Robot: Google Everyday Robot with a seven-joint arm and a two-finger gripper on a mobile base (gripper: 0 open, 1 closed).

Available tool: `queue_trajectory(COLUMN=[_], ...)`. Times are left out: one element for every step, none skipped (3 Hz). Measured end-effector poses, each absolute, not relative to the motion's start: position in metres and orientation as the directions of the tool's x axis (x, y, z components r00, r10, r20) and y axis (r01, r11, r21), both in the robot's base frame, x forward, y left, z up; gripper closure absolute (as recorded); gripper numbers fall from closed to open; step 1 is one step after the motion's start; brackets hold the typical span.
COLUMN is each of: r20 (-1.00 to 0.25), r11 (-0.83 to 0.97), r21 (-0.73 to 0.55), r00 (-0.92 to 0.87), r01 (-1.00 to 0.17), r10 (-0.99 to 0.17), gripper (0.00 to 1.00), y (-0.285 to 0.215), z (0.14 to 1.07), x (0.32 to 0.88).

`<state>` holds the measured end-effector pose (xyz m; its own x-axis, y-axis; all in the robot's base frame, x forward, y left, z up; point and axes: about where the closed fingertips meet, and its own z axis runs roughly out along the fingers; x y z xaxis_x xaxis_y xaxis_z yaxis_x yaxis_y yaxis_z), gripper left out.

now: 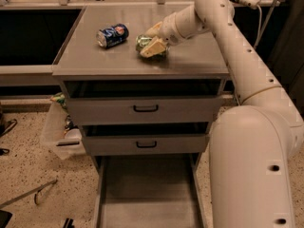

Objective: Pick green can from bottom drawer and place on counter

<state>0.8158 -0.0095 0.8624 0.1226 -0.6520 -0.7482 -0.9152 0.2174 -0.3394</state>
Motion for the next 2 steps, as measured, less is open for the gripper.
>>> queue_trajectory(r20=[-0.748, -0.748], r11=[0.217, 0.217], r21=[-0.339, -0.339], r00=[0.123, 0.123], r01=[-0.915, -0.915], r10=[-0.652, -0.652], gripper=[0.00, 0.00], y=[-0.0095, -0.0094], z=[0.8623, 0.8623], x=[0.8158, 0.8158])
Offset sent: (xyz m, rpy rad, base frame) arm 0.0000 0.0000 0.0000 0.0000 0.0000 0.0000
